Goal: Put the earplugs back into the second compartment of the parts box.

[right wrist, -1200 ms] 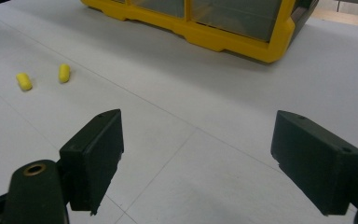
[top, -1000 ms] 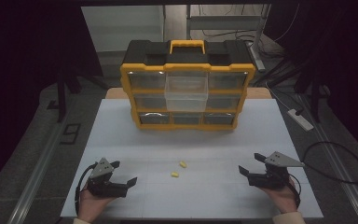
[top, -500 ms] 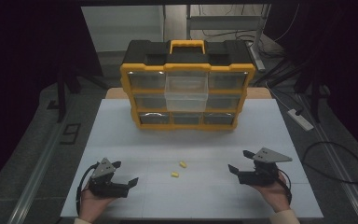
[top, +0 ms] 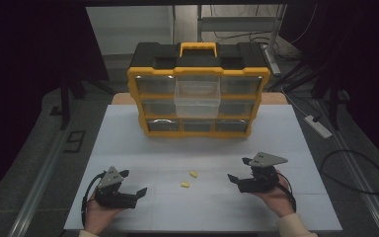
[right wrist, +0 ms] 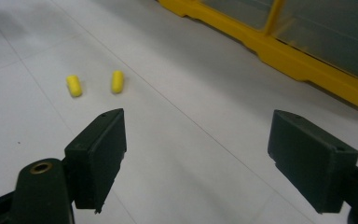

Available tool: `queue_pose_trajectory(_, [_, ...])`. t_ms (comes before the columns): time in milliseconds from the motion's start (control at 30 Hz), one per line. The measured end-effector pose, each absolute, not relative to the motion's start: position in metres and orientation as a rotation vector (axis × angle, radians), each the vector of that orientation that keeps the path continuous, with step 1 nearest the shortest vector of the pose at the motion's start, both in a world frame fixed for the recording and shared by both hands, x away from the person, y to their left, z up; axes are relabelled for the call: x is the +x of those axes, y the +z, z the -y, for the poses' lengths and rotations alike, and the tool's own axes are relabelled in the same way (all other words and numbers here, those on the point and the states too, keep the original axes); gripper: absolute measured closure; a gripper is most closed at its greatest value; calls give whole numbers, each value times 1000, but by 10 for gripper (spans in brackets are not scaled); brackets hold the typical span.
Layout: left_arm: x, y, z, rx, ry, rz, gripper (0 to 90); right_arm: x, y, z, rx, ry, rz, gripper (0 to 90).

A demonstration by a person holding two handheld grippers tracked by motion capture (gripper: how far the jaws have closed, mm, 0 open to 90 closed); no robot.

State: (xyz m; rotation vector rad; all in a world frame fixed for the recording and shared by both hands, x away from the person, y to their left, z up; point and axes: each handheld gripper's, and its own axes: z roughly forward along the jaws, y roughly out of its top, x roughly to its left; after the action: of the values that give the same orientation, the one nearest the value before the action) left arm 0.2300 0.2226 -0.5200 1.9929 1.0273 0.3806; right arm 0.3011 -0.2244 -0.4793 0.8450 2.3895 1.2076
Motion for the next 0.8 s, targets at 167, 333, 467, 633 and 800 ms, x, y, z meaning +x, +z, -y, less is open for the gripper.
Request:
queue_pose_trajectory(167, [230,-520,-223,1990,384,-1028,61,306,-481,207,815,1203,-2424,204])
queue_pose_trajectory(333, [230,-520,-222,1993,380,-1024,61,310,-484,187,781,1190,-2471,204])
queue_pose_trajectory(467, [230,-520,-222,1999,381,-1020,62,312,-485,175,758,1187,-2491,207])
queue_pose_trajectory(633, [231,-520,-222,2002,377,-1020,61,318,-485,165,759,1183,-2504,213])
queue_pose_trajectory(800, [231,-521,-222,2002,374,-1018,62,322,-486,155,760,1180,-2515,217])
